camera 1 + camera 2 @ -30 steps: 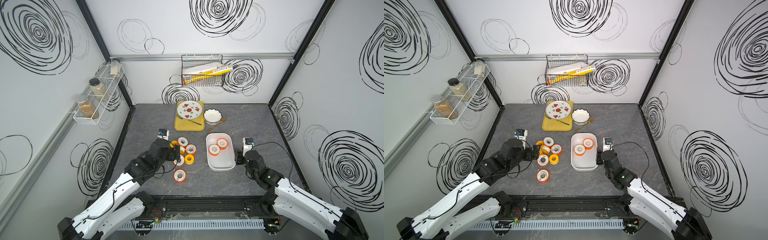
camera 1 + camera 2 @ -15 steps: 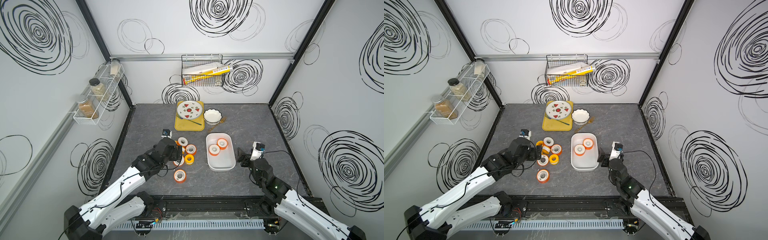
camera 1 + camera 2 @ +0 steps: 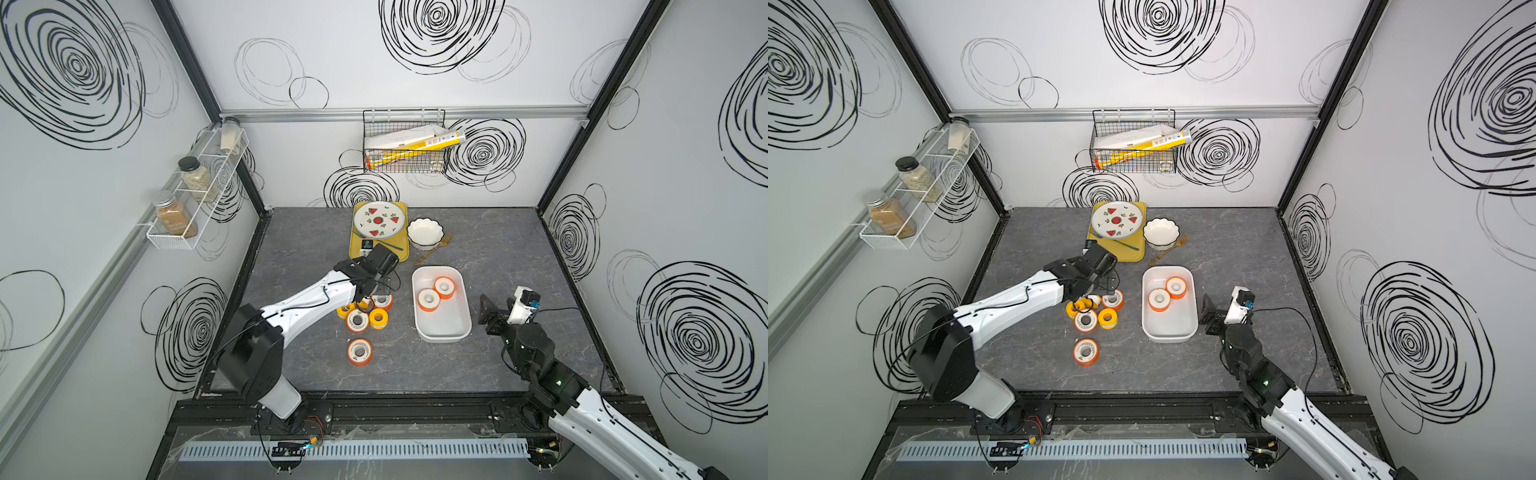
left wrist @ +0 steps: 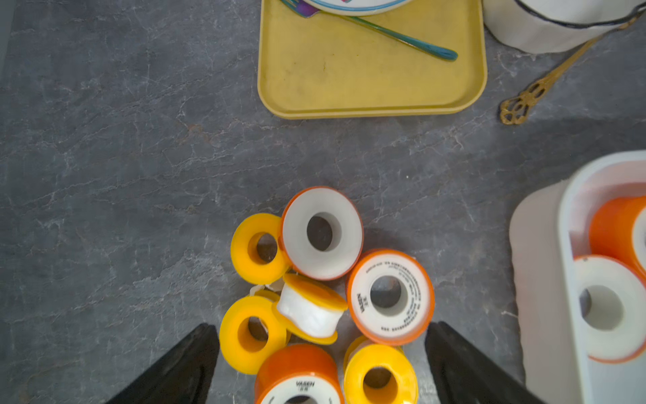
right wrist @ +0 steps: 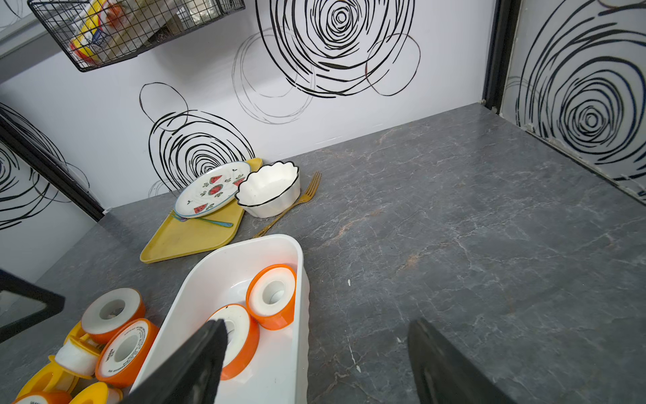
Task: Put the sealing tape into the storage box
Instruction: Pick up the sealing tape at the center of the board.
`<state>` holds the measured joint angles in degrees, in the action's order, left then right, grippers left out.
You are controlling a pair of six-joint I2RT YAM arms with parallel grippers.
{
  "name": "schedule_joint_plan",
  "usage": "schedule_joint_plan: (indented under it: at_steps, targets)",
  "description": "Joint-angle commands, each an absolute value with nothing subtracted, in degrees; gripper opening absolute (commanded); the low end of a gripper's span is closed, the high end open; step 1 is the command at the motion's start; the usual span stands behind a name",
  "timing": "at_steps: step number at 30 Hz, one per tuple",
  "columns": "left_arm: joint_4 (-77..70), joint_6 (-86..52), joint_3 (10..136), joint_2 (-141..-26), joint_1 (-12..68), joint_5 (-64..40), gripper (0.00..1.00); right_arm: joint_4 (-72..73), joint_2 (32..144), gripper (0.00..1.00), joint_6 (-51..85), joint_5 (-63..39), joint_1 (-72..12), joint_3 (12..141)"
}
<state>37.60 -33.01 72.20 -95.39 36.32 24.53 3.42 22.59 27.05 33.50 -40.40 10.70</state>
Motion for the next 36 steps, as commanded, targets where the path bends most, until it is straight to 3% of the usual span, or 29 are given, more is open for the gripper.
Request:
schedule_joint_plan:
  at_steps: [1,15,36]
  targets:
    - [41.38,-31.72,78.53,-101.88,36.12,27.83,0.99,3.42,22.32,0.86,27.60,34.54,-40.25,10.11]
    - [46.71,-31.29,90.67,-118.10,33.66,32.89,0.99,3.56,22.59,0.87,27.60,34.54,-40.25,10.02]
    - [44.66,-31.04,87.55,-121.01,33.57,31.47,0.99,3.34,22.06,0.87,27.60,34.67,-40.25,9.84]
